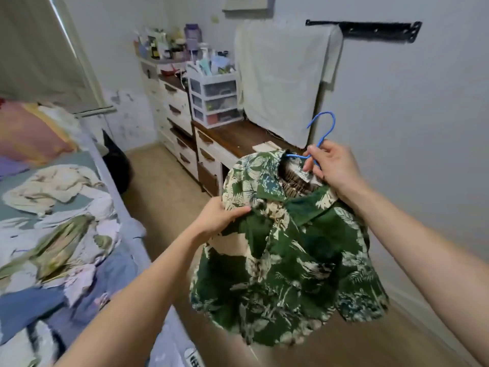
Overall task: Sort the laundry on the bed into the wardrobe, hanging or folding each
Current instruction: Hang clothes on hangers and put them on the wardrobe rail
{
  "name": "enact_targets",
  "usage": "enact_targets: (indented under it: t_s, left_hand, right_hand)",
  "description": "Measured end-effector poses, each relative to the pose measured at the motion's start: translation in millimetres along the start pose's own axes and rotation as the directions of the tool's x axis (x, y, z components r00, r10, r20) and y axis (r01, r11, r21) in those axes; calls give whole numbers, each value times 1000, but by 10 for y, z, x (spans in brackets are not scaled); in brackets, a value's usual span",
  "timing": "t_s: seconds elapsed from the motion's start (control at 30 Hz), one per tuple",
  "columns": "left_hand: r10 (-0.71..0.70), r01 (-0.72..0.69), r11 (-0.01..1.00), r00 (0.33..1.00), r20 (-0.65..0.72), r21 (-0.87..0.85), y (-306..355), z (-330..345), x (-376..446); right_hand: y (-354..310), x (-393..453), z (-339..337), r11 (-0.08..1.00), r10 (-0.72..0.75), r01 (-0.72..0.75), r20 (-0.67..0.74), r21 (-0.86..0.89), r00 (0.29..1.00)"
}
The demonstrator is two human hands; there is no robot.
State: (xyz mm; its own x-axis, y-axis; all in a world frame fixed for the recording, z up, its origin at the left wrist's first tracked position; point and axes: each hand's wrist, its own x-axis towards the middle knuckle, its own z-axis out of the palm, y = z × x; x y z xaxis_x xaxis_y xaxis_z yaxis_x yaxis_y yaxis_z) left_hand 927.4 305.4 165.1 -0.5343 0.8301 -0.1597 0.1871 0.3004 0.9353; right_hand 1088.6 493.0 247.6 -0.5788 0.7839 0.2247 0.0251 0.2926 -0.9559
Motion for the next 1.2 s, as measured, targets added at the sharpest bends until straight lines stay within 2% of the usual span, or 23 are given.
enact_targets:
  t_s: [0.23,0.37,0.57,0.7,0.8,0.97,1.1,1.2]
  left_hand:
    - [-66,76,991,994,-92,108,-331,138,714]
    - [-67,102,978,980,-187,183,-590,-154,1200]
    - [-119,186,968,932,-344,170,-812,-913,1866]
    - [-150,234,968,832,-534,93,-816,-1434,1916]
    - [-211,315,949,674,-708,17,-801,-1879,1808]
    - [-239,313,937,257,-936,-153,-876,-2681,1517]
    - [-264,295,915,-81,-961,-276,-954,-3113,1279]
    - [-273,323,874,-290,-917,-362,-999,-3345,1028]
  right_hand:
    - [773,638,200,978,37,-14,106,-210,994]
    - [1054,1204,659,948,46,41,265,-315,963]
    - [1126,2153,1716,906,12,214,525,-367,851]
    - [1031,2570,2597,882,-47,351,683,-315,729]
    - [894,2800,3354,867,-138,453,775,-206,617]
    - [457,2922,4619,867,-334,486,854,113,398]
    - [203,2744,5497,845,-417,437,891,309,177]
    - [33,2553,6042,830,-464,364,885,422,34]
